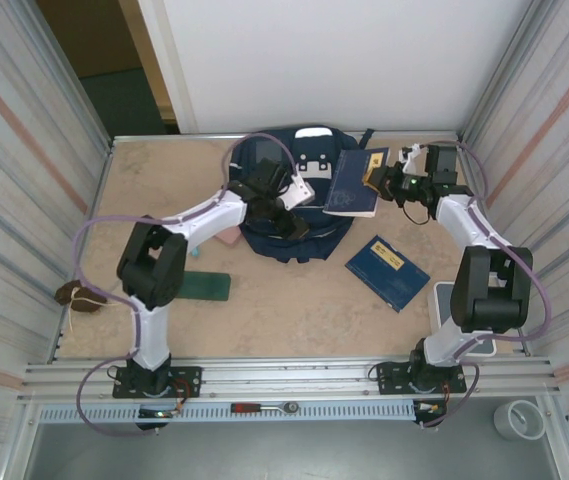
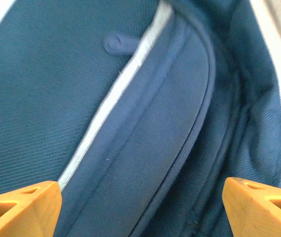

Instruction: Pack the student bag

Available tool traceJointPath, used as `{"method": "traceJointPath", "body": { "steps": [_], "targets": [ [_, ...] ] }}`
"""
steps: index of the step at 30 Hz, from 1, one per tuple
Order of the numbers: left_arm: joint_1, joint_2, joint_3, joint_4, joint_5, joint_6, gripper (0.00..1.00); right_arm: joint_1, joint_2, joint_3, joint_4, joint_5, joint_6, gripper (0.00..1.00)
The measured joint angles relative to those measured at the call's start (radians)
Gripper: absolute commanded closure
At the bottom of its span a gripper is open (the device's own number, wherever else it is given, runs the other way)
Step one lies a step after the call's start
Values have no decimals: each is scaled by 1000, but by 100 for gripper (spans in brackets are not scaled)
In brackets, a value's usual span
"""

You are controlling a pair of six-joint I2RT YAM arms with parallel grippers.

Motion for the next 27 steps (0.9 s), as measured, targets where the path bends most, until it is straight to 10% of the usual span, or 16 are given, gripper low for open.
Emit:
{"method": "traceJointPath", "body": {
  "steps": [27],
  "targets": [
    [65,126,178,-151,92,122,14,-51,-126,-88,-115,11,-90,100]
  ]
}}
